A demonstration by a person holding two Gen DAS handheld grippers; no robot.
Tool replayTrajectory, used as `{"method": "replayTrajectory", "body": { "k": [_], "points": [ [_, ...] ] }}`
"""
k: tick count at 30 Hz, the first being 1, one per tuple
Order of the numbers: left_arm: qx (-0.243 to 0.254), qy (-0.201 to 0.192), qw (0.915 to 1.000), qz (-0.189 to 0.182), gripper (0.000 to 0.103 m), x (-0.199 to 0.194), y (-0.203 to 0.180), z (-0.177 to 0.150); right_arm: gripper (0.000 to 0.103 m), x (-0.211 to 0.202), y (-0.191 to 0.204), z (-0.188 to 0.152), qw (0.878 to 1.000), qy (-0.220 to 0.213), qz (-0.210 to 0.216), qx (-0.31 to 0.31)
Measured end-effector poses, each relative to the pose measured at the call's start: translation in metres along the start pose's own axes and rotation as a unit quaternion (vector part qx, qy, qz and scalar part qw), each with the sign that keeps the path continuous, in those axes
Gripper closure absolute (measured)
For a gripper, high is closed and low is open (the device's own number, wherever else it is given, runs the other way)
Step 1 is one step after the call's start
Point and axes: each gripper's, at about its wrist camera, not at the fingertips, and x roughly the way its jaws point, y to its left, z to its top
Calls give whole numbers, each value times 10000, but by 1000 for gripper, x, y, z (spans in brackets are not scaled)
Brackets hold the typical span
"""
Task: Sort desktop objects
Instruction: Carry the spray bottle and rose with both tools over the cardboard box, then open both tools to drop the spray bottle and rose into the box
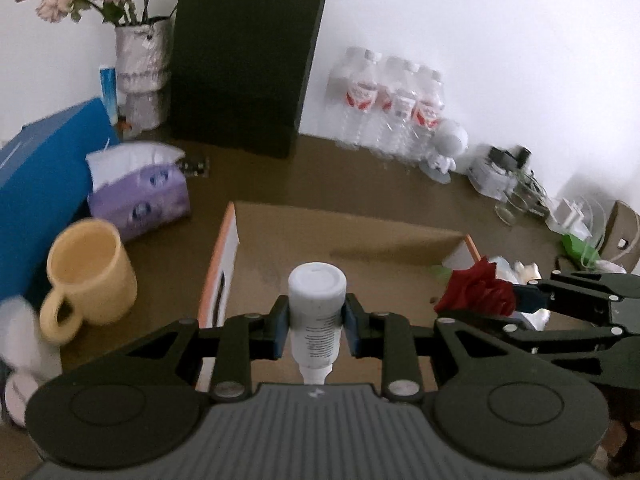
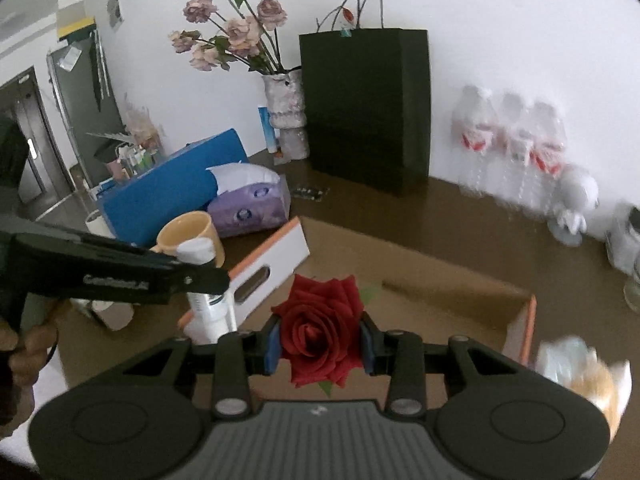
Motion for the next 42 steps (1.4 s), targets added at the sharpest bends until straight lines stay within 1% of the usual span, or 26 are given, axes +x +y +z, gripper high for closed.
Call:
{"method": "replayTrajectory", "body": {
  "k": [3, 6, 10, 11, 13, 16, 19, 22, 25, 29, 31, 36, 37, 38, 42],
  "points": [
    [-116, 94, 9998, -119, 75, 22, 10, 17, 66, 24, -1, 20, 9999, 113, -73, -27],
    [-153, 237, 9995, -109, 75, 46, 16, 28, 66, 48, -6, 33, 9993, 336, -162, -30],
    [118, 355, 9991, 181, 75, 77, 17, 40, 66, 82, -20, 43, 9974, 623, -361, 68],
    [174, 400, 9988, 200, 75, 85, 17, 42, 66, 91, -24, 45, 9966, 698, -417, 111],
    [256, 516, 9981, 207, 75, 100, 18, 45, 66, 108, -33, 47, 9949, 856, -502, 204],
    [354, 709, 9966, 210, 75, 122, 19, 46, 66, 131, -41, 46, 9919, 1043, -699, 183],
    [469, 895, 9943, 344, 75, 143, 19, 45, 66, 150, -48, 43, 9891, 1184, -852, 213],
    [478, 1057, 9918, 541, 75, 160, 22, 43, 66, 165, -53, 38, 9865, 1341, -905, 243],
    [510, 1073, 9914, 545, 75, 167, 21, 46, 67, 177, -54, 33, 9838, 1478, -990, 210],
    [610, 1061, 9912, 498, 75, 173, 16, 50, 66, 188, -62, 30, 9810, 1546, -1119, 342],
    [665, 1054, 9911, 469, 75, 175, 12, 51, 66, 191, -67, 29, 9799, 1586, -1132, 423],
    [544, 1053, 9920, 444, 75, 179, 16, 53, 66, 195, -75, 25, 9785, 1661, -1071, 595],
    [526, 1050, 9922, 423, 75, 179, 16, 53, 64, 196, -76, 24, 9784, 1676, -1025, 649],
    [519, 1038, 9925, 391, 74, 178, 16, 52, 60, 197, -78, 23, 9778, 1719, -960, 716],
    [476, 989, 9934, 336, 70, 174, 17, 51, 55, 196, -78, 21, 9776, 1717, -946, 764]
  ]
}}
